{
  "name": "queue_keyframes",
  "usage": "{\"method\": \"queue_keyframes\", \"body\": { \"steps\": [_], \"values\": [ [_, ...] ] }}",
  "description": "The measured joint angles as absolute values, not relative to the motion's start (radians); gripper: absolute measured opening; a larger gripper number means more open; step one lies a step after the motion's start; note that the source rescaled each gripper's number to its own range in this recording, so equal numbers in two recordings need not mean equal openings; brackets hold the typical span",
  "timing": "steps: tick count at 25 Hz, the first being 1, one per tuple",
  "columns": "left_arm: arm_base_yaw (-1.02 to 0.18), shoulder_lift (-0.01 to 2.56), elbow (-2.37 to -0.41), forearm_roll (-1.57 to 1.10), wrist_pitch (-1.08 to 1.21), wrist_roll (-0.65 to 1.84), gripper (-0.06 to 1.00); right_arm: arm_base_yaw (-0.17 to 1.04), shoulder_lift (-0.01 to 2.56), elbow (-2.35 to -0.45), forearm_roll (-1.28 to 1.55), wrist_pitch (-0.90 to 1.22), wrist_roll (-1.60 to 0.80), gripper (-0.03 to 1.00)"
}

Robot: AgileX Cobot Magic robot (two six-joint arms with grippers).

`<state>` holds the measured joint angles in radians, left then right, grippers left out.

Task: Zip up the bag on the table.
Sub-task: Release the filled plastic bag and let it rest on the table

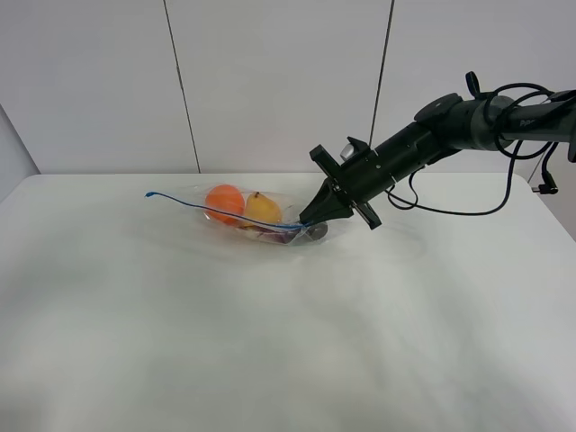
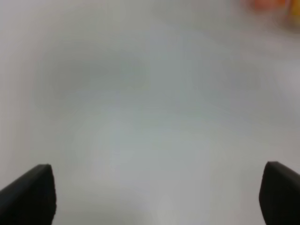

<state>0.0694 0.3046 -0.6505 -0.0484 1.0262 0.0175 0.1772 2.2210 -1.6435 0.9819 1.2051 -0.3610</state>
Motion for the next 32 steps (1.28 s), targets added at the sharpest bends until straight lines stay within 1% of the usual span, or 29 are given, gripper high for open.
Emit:
{"method": "queue_keyframes", "body": {
  "steps": [2,6,12,14,18,22,28,32],
  "values": [
    [0.069,0.201,-0.651,-0.048,1.026,0.018,1.0,0.177,2.221,-1.644,0.982,1.206,-0.361,0.0],
    [0.057,0.076,-0.651,-0.048,1.026,0.018,1.0,0.177,2.221,-1.644,0.982,1.206,-0.361,0.0],
    [-0.06,0.049,-0.651,-0.048,1.027,0.018,1.0,0.177,2.221,-1.644,0.982,1.206,-0.361,0.0],
    [-0.082,0.047,-0.651,-0.048,1.027,0.018,1.0,0.177,2.221,-1.644,0.982,1.206,-0.361,0.0],
    [-0.088,0.047,-0.647,-0.047,1.027,0.018,1.0,0.177,2.221,-1.644,0.982,1.206,-0.361,0.0],
    [-0.088,0.046,-0.599,-0.041,1.067,0.022,1.0,0.177,2.221,-1.644,0.982,1.206,-0.361,0.0],
    [-0.088,0.044,-0.595,-0.04,1.071,0.027,1.0,0.177,2.221,-1.644,0.982,1.206,-0.361,0.0],
    [-0.088,-0.001,-0.593,-0.039,1.072,0.037,1.0,0.177,2.221,-1.644,0.982,1.206,-0.361,0.0]
  ]
}}
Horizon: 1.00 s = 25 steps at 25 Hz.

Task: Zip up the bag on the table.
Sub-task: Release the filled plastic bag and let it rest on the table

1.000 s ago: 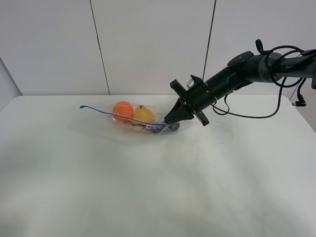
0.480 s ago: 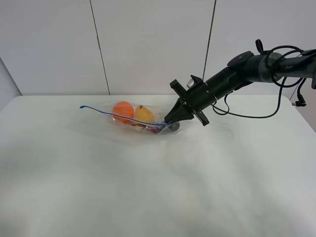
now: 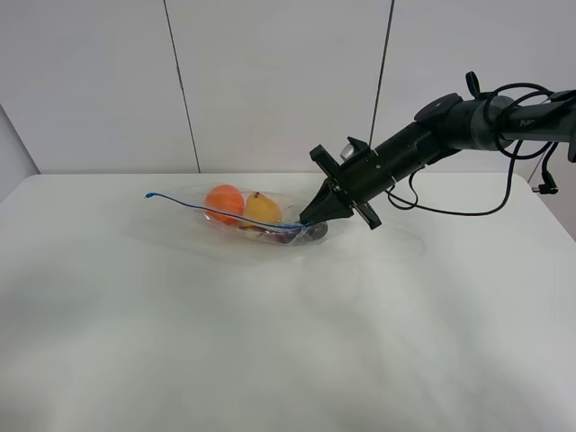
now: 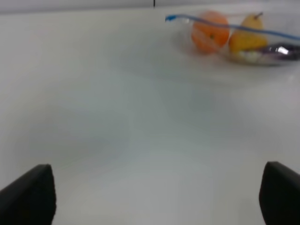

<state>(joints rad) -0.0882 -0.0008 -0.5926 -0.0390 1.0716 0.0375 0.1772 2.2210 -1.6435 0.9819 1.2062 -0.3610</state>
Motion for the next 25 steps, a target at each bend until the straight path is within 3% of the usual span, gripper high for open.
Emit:
{"method": "queue_keyframes", "body": {
  "steps": [5,7,10,13,16,25],
  "values": [
    [-0.088,-0.006,-0.593,-0.04,1.073,0.054,1.0,0.177,2.221,-1.644,0.97,1.206,-0.36,0.01],
    [-0.088,-0.006,-0.593,-0.04,1.073,0.055,1.0,0.177,2.221,-1.644,0.958,1.206,-0.345,0.07],
    [-0.088,-0.006,-0.593,-0.04,1.073,0.055,1.0,0.177,2.221,-1.644,0.91,1.208,-0.326,0.32],
    [-0.088,-0.006,-0.593,-0.04,1.073,0.057,1.0,0.177,2.22,-1.644,0.835,1.208,-0.324,0.75],
    [-0.088,-0.006,-0.593,-0.04,1.073,0.057,1.0,0.177,2.211,-1.66,0.707,1.21,-0.312,0.96],
    [-0.088,-0.006,-0.593,-0.037,1.074,0.057,1.0,0.177,2.174,-1.843,0.126,1.208,-0.093,1.0]
  ]
}}
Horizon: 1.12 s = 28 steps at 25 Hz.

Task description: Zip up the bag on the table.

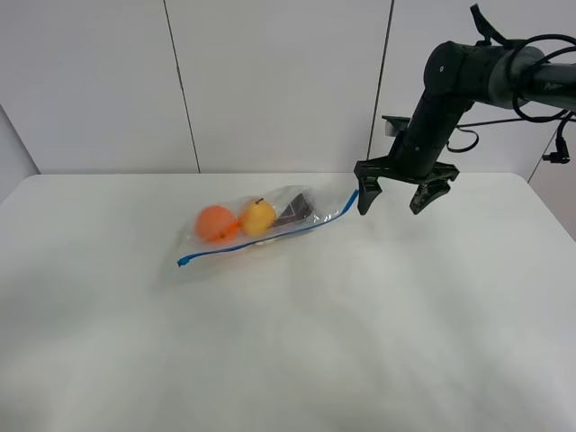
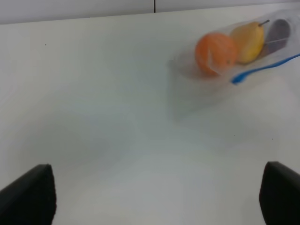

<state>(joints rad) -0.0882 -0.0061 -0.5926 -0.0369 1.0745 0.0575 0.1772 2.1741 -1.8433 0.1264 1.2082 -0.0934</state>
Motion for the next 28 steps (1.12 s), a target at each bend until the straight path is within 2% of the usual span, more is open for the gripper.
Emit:
{"method": "queue_keyframes", "body": {
  "steps": [9,16,21,28],
  "values": [
    [-0.083,-0.006,-0.593,-0.036,1.075,0.057,1.0,0.152,2.133,-1.837,0.05,1.211,-0.088,1.0],
    [-0.045,-0.006,-0.593,-0.036,1.075,0.057,1.0,0.013,2.041,-1.803,0.063,1.208,-0.086,1.0],
    [-0.041,-0.006,-0.593,-0.036,1.076,0.057,1.0,0.002,1.913,-1.634,0.052,1.208,-0.087,1.0],
    [-0.041,-0.006,-0.593,-0.036,1.078,0.057,1.0,0.002,1.576,-1.261,0.052,1.209,-0.087,1.0]
  ]
}}
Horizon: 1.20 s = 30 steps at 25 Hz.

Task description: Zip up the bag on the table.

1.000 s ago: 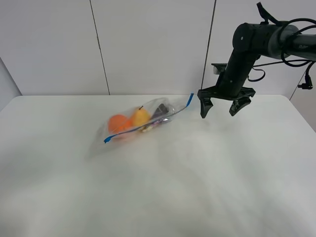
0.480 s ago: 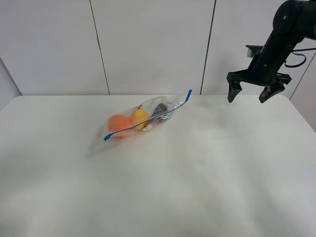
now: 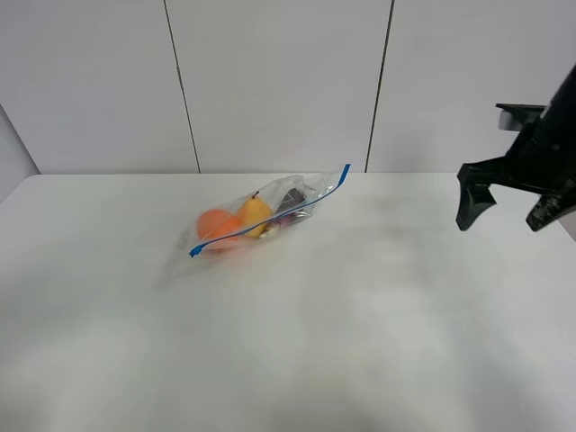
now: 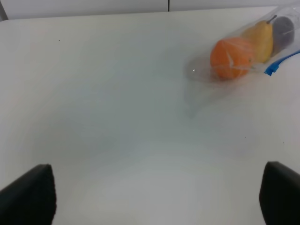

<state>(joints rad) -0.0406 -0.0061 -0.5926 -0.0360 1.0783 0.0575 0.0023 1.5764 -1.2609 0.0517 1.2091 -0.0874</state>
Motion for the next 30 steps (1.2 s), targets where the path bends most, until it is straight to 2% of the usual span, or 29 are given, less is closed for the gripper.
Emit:
{"method": "queue_keyframes", "body": {
  "steps": [7,15,26,30],
  "values": [
    [-0.041,-0.006,-0.593,-0.036,1.079,0.059,1.0,0.002,1.184,-0.866,0.052,1.207,-0.087,1.0],
    [-0.041,-0.006,-0.593,-0.036,1.079,0.059,1.0,0.002,0.701,-0.538,0.052,1.078,-0.087,1.0],
    [-0.041,-0.006,-0.593,-0.036,1.079,0.059,1.0,0.002,0.1,-0.494,0.052,1.024,-0.087,1.0],
    [-0.041,-0.006,-0.593,-0.036,1.079,0.059,1.0,0.002,-0.002,-0.493,0.05,1.026,-0.078,1.0]
  ]
}}
